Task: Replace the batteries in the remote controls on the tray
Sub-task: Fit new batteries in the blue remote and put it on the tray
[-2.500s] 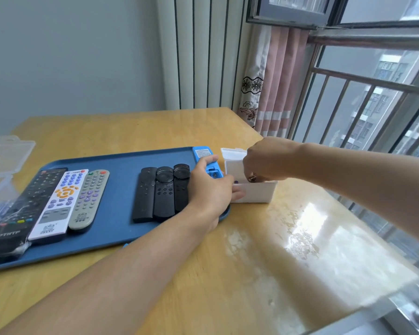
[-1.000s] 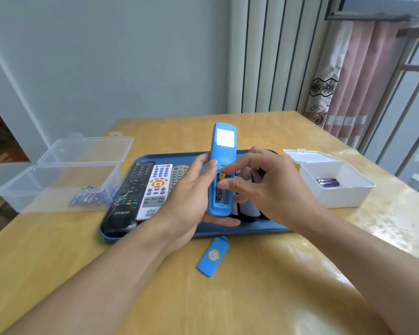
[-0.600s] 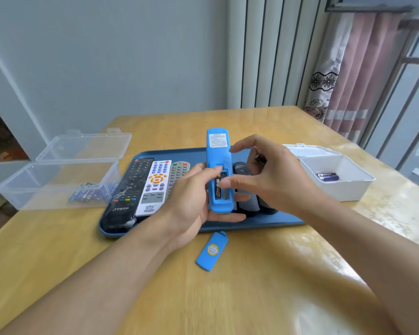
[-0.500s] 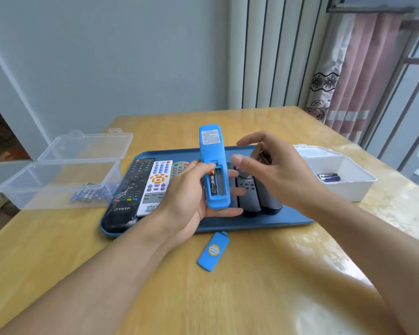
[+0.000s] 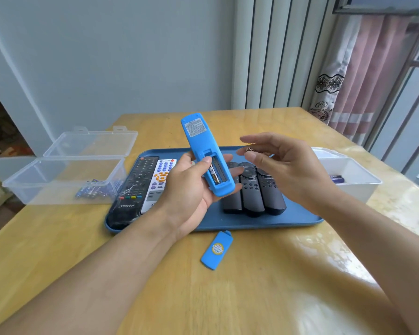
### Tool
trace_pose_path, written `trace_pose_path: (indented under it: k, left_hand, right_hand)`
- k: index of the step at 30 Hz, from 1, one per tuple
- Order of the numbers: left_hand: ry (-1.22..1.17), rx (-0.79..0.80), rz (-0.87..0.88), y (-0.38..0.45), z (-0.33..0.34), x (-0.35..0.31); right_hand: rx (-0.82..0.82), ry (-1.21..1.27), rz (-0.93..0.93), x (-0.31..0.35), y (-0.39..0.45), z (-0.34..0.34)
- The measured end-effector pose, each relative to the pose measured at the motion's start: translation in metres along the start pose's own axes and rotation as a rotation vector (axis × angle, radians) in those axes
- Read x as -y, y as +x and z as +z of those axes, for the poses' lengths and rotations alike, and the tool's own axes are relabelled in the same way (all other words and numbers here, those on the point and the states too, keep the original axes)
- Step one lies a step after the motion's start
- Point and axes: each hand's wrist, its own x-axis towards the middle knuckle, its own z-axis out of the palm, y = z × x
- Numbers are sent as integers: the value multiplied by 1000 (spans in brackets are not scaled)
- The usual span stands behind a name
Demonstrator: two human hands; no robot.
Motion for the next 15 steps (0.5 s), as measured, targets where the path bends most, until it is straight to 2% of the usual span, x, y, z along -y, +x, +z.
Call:
trace_pose_path:
  k: [6, 11, 15]
  left_hand:
    - [123, -46, 53, 5, -2, 2]
    - [107, -94, 90, 6, -5, 0]
    - [209, -88, 103, 6, -8, -3]
  right_hand:
    - [13, 113, -25, -1, -1, 1]
    - [71, 134, 21, 1, -4, 1]
    - [49, 139, 33, 7, -5, 3]
